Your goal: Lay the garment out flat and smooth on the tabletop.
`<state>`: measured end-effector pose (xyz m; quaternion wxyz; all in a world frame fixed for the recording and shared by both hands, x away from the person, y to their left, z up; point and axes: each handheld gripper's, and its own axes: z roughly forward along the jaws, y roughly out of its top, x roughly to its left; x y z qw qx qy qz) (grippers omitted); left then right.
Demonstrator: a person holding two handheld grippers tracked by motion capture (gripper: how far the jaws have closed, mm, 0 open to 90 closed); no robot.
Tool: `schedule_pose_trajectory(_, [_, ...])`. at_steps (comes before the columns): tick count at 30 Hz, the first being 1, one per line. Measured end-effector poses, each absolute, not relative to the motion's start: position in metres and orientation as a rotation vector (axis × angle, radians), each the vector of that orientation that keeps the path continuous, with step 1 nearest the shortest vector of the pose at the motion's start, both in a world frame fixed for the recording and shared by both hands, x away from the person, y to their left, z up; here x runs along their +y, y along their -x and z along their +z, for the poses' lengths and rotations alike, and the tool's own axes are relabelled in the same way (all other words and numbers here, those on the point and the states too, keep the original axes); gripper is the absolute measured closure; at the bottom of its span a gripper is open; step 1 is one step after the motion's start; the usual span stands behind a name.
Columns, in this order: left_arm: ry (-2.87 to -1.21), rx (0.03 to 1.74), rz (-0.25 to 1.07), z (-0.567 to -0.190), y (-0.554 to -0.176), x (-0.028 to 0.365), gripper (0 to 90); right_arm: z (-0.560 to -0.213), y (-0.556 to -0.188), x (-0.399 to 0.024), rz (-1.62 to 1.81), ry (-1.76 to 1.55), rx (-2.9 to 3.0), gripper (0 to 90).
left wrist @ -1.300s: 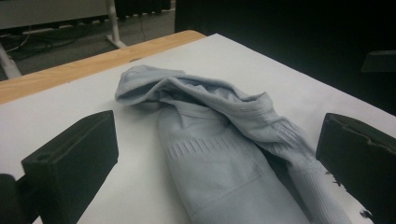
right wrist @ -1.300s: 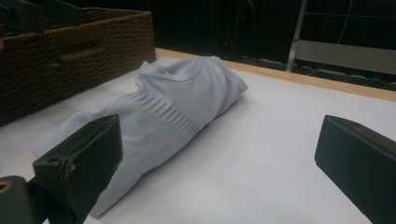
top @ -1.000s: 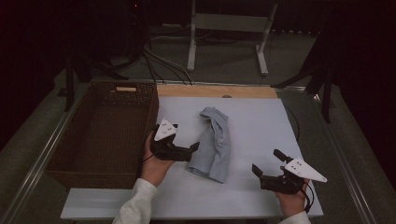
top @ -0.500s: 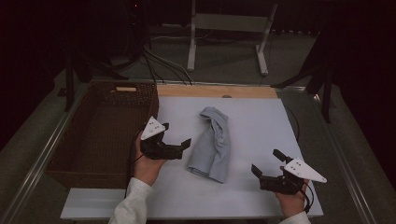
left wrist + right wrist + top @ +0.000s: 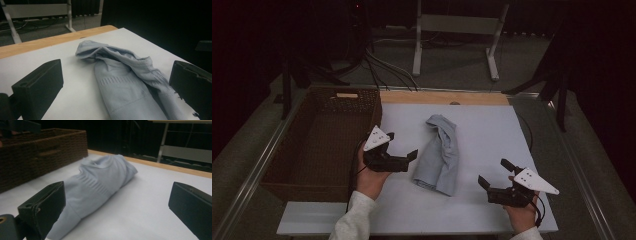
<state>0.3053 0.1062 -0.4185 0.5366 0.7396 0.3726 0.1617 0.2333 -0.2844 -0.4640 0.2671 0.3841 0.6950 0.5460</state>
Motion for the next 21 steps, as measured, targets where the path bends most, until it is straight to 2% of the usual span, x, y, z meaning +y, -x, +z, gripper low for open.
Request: schedule_pose_trajectory(21, [-1.77,0.883,0.383,-0.419,-0.304,0.105,0.0,-0.438,-0.263,-0.265,1.483,-1.0,1.939,1.2])
